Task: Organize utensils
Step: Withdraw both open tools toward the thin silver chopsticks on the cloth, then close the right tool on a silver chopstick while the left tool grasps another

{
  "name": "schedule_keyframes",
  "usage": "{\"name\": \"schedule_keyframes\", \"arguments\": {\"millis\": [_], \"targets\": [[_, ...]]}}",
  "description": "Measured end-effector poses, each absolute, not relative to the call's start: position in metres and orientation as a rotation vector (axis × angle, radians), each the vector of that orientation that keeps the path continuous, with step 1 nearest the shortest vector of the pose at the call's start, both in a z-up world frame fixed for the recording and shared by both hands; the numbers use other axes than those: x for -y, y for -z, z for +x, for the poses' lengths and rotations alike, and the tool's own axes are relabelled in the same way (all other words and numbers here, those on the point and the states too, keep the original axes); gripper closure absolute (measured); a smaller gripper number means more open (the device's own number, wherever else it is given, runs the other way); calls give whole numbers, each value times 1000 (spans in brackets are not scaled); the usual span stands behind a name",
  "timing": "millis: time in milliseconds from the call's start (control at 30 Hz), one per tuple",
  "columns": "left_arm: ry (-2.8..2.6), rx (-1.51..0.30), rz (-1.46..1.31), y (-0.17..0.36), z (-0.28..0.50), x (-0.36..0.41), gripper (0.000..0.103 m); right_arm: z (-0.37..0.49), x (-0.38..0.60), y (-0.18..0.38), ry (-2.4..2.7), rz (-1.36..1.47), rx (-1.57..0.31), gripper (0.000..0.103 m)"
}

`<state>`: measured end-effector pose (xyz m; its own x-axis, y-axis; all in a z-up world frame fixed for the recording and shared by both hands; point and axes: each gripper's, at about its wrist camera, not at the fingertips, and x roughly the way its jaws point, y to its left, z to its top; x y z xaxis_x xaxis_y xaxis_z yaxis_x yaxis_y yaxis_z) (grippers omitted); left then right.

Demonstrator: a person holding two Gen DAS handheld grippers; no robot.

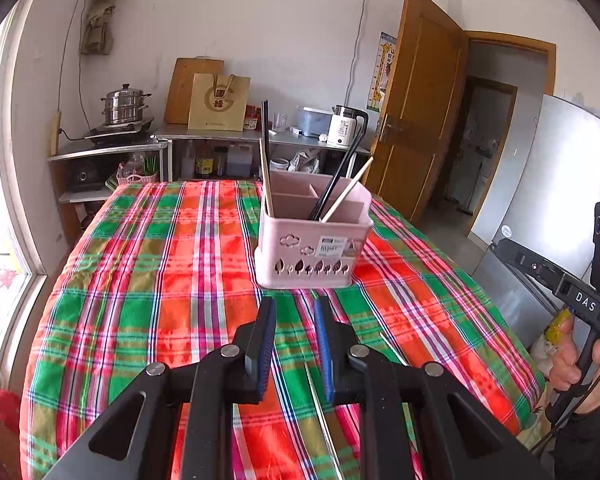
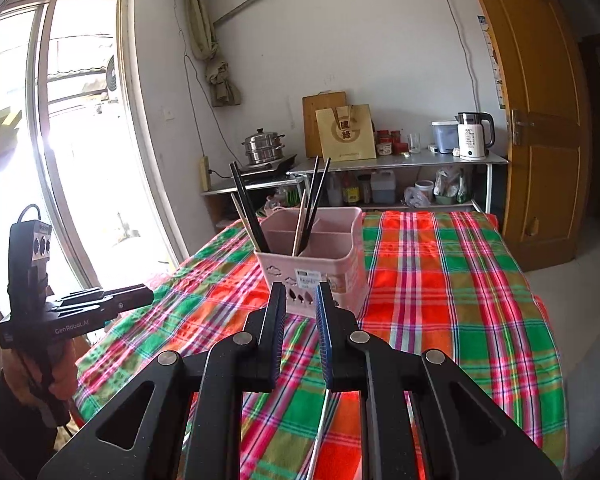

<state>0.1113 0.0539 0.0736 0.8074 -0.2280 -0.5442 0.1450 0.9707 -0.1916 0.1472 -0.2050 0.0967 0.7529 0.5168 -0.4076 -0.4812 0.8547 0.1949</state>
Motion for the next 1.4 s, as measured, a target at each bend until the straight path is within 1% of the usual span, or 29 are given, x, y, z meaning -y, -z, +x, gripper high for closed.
{"name": "schedule_keyframes", "arguments": {"millis": [200,567,1000,1400], "targets": [[205,-653,-141,-45,96,-44,84,132,210,-72,-532,70,-519,88],[219,-728,-133,-22,99,-31,84,139,211,-41,-513,68,-601,88],[228,-842,-97,8,139,-15,84,165,195,-11,-511,27,-714,88],[227,-969,-98,42,179,-4,84,207,172,29,-505,-56,-881,88]]}}
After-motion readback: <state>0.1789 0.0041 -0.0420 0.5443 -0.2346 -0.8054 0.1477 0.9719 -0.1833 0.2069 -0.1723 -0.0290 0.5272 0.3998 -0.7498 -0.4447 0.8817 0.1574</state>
